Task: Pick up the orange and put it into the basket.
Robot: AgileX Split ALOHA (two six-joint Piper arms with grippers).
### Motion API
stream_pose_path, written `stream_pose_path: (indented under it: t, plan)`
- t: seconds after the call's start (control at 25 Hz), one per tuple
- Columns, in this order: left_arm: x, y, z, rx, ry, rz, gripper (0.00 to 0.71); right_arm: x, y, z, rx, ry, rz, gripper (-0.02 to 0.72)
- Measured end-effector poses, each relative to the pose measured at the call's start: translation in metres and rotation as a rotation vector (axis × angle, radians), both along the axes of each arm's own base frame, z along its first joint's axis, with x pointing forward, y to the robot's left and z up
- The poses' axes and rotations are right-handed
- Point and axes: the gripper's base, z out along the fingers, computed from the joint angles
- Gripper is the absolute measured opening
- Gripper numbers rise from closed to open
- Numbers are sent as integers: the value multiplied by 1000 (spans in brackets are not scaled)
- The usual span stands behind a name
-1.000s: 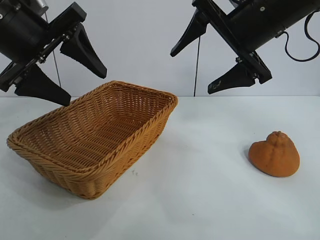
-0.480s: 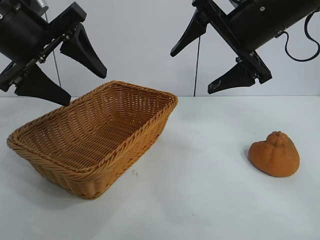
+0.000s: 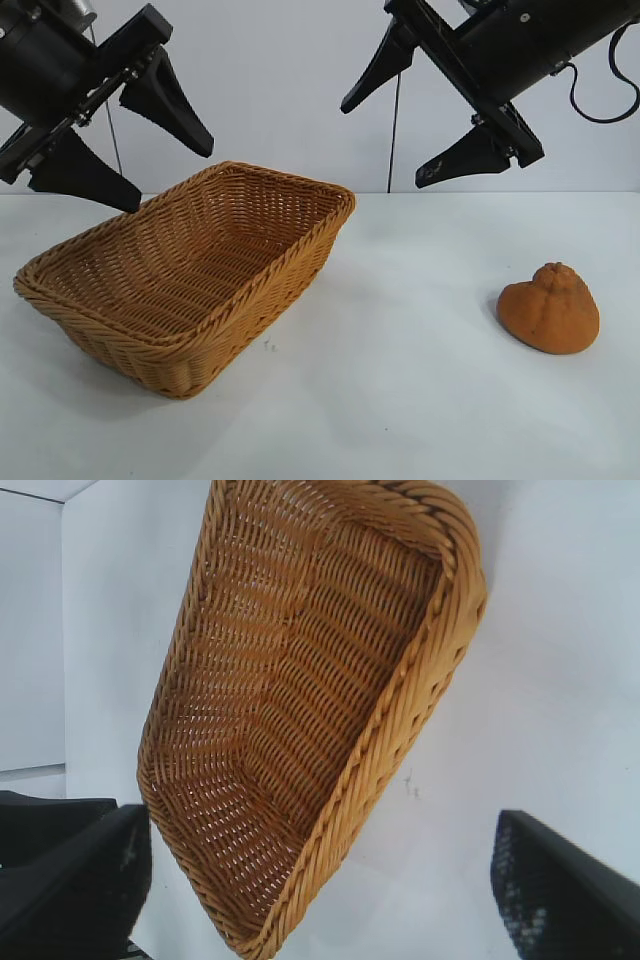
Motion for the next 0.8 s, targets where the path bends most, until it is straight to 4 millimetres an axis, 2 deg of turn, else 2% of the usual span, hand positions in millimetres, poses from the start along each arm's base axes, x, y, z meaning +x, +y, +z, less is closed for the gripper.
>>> stream_pose_path:
  t: [0.2,0.48,0.68,0.8]
  plan:
    - [-7,23,23,-27,8,84,557,0,0,0,0,0,0,631]
    - [-36,45,63,89,-2,271,557,0,0,0,0,0,0,631]
    - [-56,41,81,95,44,462,557,0,0,0,1,2,2,631]
    - [-61,33,75,102,97,544,557,0,0,0,1,2,2,631]
